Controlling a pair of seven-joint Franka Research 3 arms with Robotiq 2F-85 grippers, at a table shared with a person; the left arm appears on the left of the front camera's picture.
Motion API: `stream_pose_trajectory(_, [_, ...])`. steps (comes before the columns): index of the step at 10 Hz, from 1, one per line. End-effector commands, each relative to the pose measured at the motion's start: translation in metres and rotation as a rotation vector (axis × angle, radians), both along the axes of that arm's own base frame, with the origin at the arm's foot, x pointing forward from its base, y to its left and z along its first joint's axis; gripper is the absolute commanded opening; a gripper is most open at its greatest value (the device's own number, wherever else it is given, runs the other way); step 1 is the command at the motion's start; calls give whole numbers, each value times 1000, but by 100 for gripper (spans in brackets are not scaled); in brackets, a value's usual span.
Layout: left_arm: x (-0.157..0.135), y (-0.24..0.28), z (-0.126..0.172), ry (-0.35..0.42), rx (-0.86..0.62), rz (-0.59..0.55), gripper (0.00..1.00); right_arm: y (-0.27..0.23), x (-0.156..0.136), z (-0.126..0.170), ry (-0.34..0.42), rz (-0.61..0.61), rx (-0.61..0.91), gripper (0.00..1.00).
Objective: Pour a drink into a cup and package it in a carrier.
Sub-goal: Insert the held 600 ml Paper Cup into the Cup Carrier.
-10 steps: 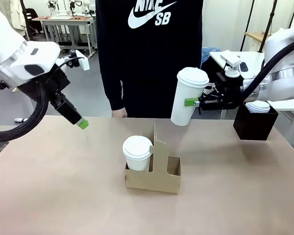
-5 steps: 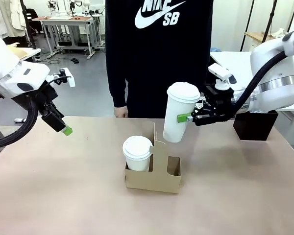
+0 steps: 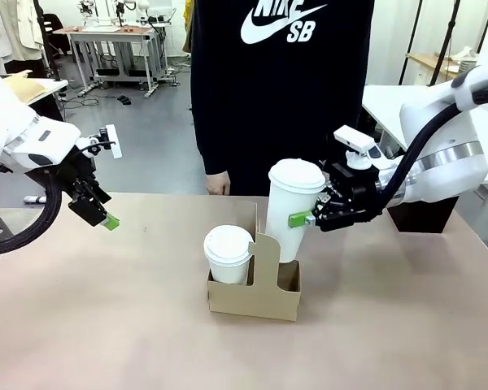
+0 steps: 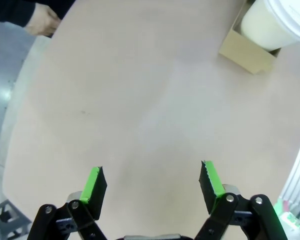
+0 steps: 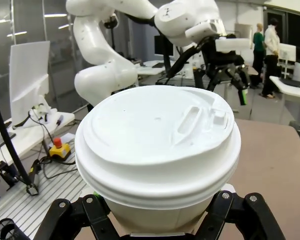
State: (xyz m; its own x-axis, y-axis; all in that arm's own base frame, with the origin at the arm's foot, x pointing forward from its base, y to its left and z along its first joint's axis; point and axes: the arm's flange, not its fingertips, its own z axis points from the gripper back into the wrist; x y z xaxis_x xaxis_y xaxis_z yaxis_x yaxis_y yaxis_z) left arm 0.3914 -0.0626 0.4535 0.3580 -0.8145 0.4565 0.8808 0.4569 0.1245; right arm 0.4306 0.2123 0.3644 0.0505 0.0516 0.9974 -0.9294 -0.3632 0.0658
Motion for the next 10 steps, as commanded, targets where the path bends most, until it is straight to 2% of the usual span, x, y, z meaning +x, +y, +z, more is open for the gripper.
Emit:
stream_pose_trajectory(1, [-4, -2, 6, 11, -3, 28, 94, 0, -10, -6, 6, 37, 1, 81])
stream_pose_trajectory(6, [-4, -2, 6, 11, -3, 28, 94, 2, -12, -47, 15, 41, 20, 81])
stream_pose_trajectory(10, [-4, -2, 6, 11, -3, 28, 94, 2, -12, -78, -52, 33, -7, 81])
